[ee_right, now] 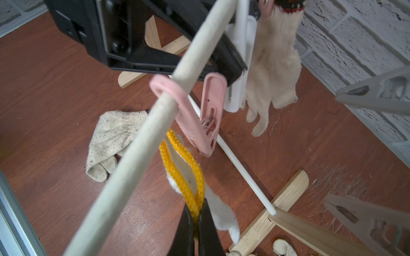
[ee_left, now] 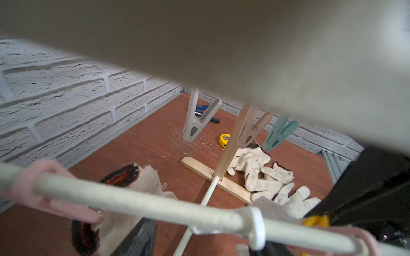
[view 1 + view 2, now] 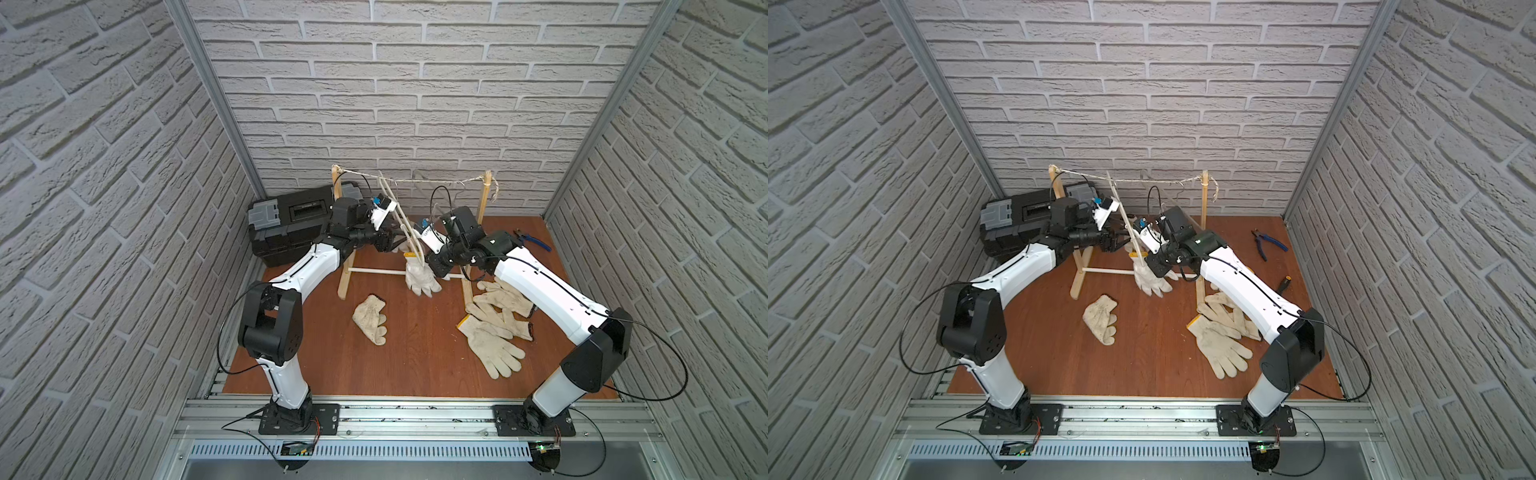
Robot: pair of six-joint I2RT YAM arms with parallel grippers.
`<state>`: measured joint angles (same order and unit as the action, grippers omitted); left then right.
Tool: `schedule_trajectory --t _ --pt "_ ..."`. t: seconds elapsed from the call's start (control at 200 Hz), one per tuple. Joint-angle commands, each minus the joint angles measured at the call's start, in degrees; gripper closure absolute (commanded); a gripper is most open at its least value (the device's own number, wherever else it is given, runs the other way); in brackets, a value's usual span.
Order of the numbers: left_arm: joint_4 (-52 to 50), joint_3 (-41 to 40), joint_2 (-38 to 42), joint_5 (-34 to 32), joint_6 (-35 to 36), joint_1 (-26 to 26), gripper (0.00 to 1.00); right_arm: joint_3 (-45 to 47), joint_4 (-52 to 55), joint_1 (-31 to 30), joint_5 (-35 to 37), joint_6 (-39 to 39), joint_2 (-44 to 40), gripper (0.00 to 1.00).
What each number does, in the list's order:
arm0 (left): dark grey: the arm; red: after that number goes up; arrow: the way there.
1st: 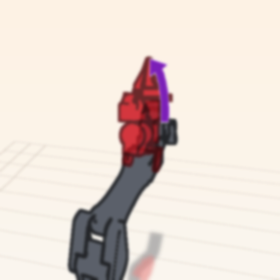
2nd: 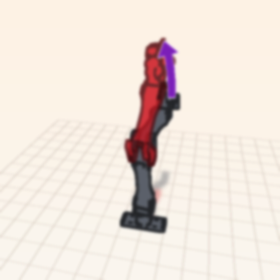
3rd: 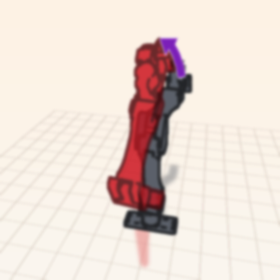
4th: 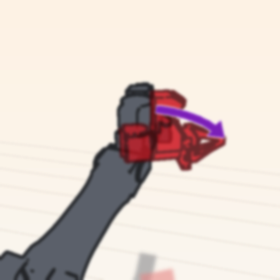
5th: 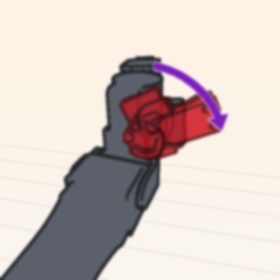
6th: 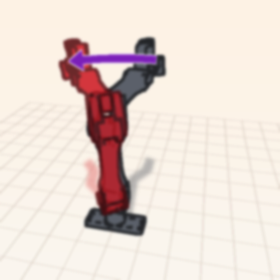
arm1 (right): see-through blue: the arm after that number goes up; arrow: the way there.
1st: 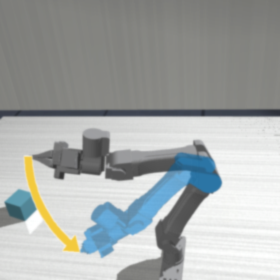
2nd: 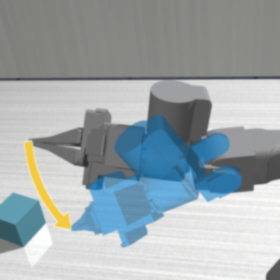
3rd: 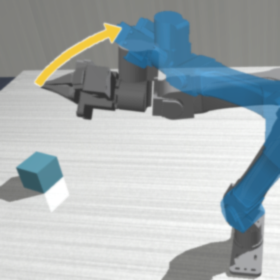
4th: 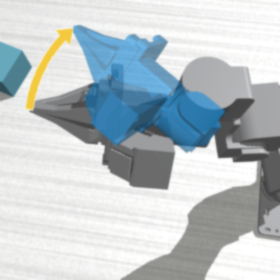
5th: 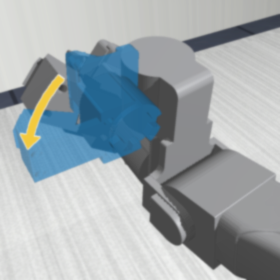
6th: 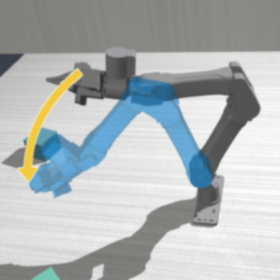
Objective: Clip the gloves onto a hanger to dry
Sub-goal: Open the clamp at the hanger.
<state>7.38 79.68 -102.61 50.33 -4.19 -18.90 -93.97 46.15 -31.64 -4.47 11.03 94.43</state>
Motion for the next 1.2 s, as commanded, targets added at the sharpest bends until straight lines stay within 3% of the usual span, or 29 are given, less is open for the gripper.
schedule_trajectory --t 0.0,0.285,0.615,0.925,1.195 --pt "8.0 0.1 -1.3 2.3 -4.0 -0.2 0.36 -2.0 -0.1 0.2 0.3 0.6 0.1 0.96" --pt "16.3 -1.5 -3.4 5.0 -9.8 -0.3 0.39 -1.8 0.6 0.2 1.9 0.4 -0.1 0.96" --pt "14.2 -2.5 -4.4 4.2 -6.6 -0.8 0.4 -4.0 5.7 0.2 9.4 -1.1 0.6 0.96" --pt "22.2 -5.2 -4.7 4.2 -9.7 -0.9 0.41 -5.3 8.7 0.4 15.5 -1.9 -0.7 0.96" --pt "33.7 -6.0 -6.8 5.7 -16.6 -0.8 0.53 -8.7 10.8 0.5 16.9 -1.2 0.0 0.96"
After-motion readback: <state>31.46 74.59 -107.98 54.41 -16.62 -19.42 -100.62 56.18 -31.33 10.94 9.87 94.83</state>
